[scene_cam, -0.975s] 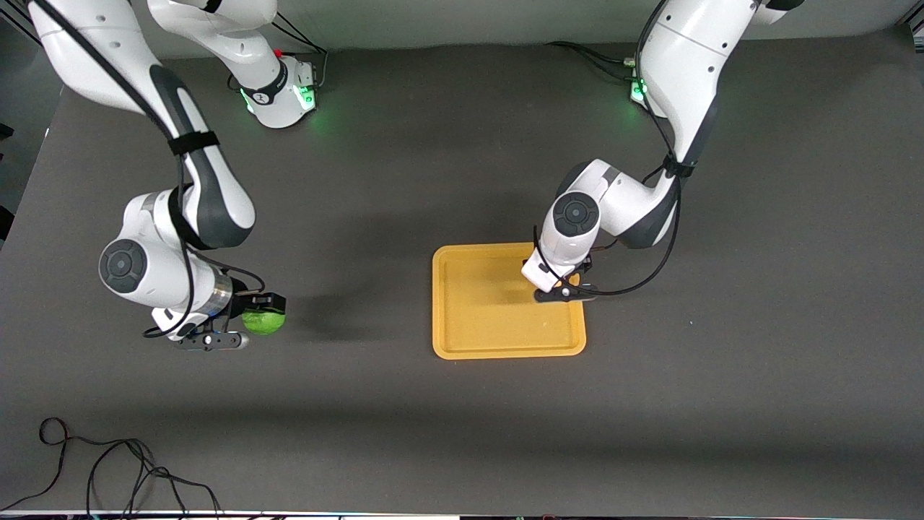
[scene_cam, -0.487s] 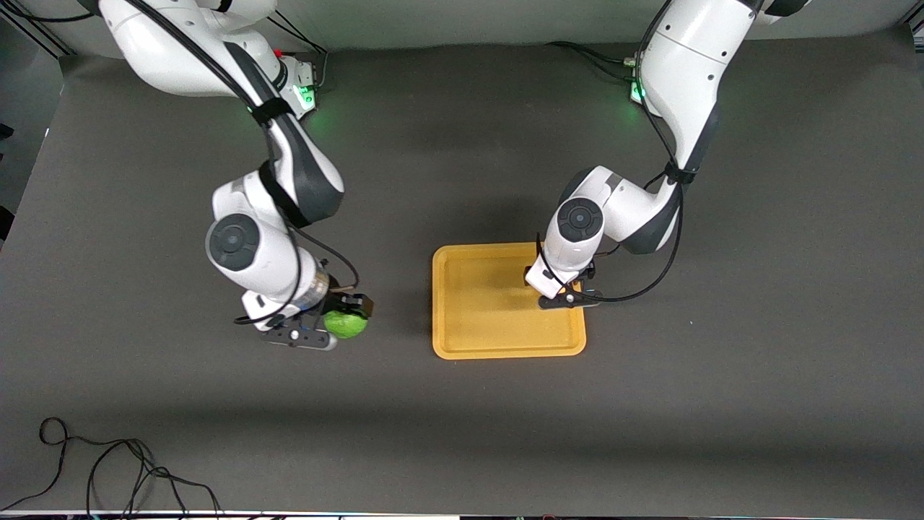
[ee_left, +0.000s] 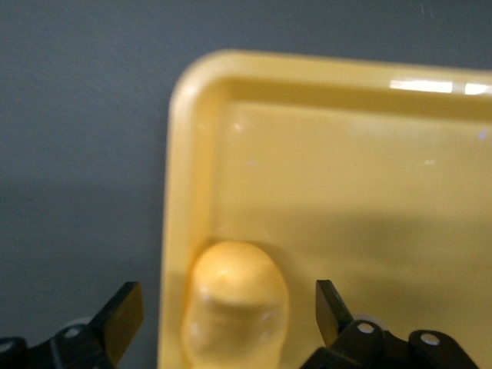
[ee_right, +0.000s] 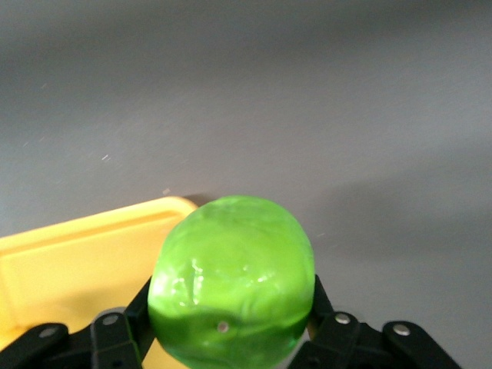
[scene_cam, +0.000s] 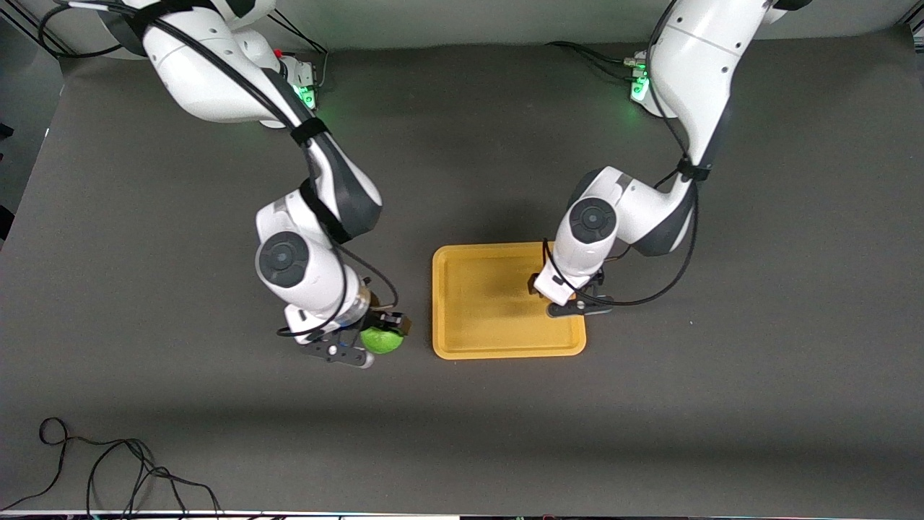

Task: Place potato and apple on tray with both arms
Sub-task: 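Set the potato on the tray while the right gripper lifts the apple, then lower the apple onto the tray beside the potato and open the right gripper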

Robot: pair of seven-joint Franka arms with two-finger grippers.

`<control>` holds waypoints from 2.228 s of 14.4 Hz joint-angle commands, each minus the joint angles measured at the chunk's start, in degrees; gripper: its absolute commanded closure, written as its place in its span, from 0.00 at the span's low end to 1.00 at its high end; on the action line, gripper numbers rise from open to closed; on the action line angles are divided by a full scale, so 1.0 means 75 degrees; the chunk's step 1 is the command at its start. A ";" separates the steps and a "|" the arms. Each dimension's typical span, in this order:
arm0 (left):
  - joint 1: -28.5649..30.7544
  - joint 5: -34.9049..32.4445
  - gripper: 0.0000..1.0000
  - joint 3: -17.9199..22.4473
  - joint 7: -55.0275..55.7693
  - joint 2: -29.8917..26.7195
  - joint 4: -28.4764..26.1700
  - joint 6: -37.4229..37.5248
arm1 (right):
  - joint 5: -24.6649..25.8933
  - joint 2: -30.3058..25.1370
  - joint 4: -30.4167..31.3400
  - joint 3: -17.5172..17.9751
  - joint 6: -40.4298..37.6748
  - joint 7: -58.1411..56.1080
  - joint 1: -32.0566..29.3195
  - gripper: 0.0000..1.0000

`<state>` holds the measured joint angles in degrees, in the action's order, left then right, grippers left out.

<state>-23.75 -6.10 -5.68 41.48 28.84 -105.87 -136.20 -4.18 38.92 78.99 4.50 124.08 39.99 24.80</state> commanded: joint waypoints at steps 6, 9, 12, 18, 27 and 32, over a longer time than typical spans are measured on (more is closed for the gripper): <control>0.2167 0.0415 0.00 -0.0075 -0.3215 -0.2026 0.0100 0.2442 | 0.0041 0.2424 -0.2747 -0.0178 -0.0056 0.1368 0.2116 0.69; 0.3176 0.0789 0.00 -0.0051 -0.5068 -0.2835 0.0100 0.3227 | 0.0323 0.2720 -0.2833 -0.0190 -0.0045 0.1605 0.2295 0.69; 0.3834 0.0873 0.00 -0.0040 -0.5648 -0.3632 0.0100 0.3769 | 0.0428 0.2849 -0.2786 -0.0272 -0.0091 0.1559 0.2260 0.69; 0.3906 0.0744 0.00 -0.0063 -0.5917 -0.4431 0.0135 0.3945 | 0.0523 0.2803 -0.2540 -0.0272 -0.0138 0.1640 0.2271 0.63; 0.3940 0.0732 0.00 -0.0063 -0.5941 -0.4279 0.0463 0.4097 | 0.0511 0.2720 -0.2481 -0.0261 -0.0431 0.1769 0.2260 0.31; 0.3941 0.0732 0.00 -0.0051 -0.5941 -0.4279 0.0545 0.4426 | 0.0523 0.2347 -0.2481 -0.0296 -0.0806 0.1711 0.2155 0.00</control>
<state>5.68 -0.41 -6.06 -2.23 -3.67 -103.46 -104.82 -0.87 59.66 60.01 2.52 120.53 51.65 41.41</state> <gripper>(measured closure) 0.000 0.000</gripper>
